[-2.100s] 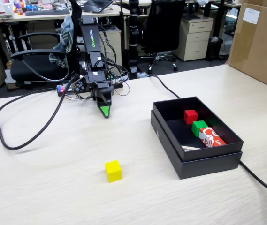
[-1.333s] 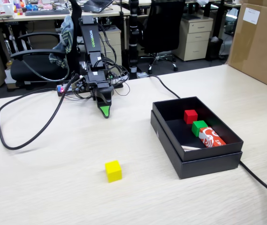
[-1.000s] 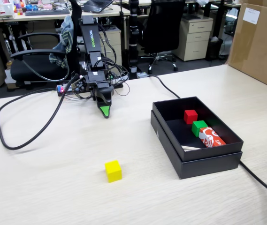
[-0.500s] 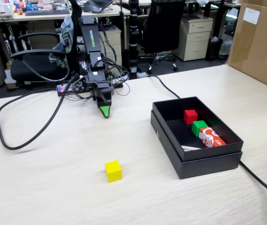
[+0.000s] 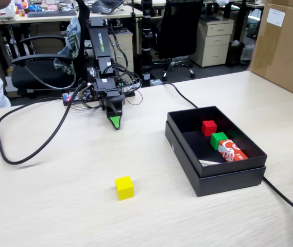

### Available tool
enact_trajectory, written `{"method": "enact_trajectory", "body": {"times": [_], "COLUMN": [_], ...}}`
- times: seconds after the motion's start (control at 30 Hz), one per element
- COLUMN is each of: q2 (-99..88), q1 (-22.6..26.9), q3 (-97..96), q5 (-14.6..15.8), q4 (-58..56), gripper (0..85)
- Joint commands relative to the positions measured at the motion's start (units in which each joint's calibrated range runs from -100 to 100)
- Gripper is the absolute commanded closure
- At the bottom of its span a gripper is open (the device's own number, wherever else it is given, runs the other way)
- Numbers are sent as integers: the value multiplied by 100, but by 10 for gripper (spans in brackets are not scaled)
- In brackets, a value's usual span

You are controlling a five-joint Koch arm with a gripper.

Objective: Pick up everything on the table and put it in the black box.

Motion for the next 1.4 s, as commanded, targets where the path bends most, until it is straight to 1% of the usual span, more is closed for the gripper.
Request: {"method": "enact_trajectory", "body": {"times": [0.0,0.13,0.17,0.3,0.33,0.53,0.67,0.8,0.87,1.13,1.23,1.3,1.37], "q2": [10,148,239,848,997,2810,4497,5908,7078,9958,10842,11163,11519], "q1": [-83,-127,-137,-142,-151,-190,-195,-220,-249,-283,-283,-283,-278], "q3": [107,859,1385,2754,3008,5628,7668,9136,10097,12301,12944,13180,13398], "q5": [-10,-10,-5,-5,-5,34,49,44,44,29,29,29,29], "q4": [-398,-1038,-1513,-2722,-2878,-4260,-5271,-5616,-5660,-5668,-5686,-5686,-5686], "gripper": [376,376,378,378,378,378,378,379,380,383,388,406,406]}}
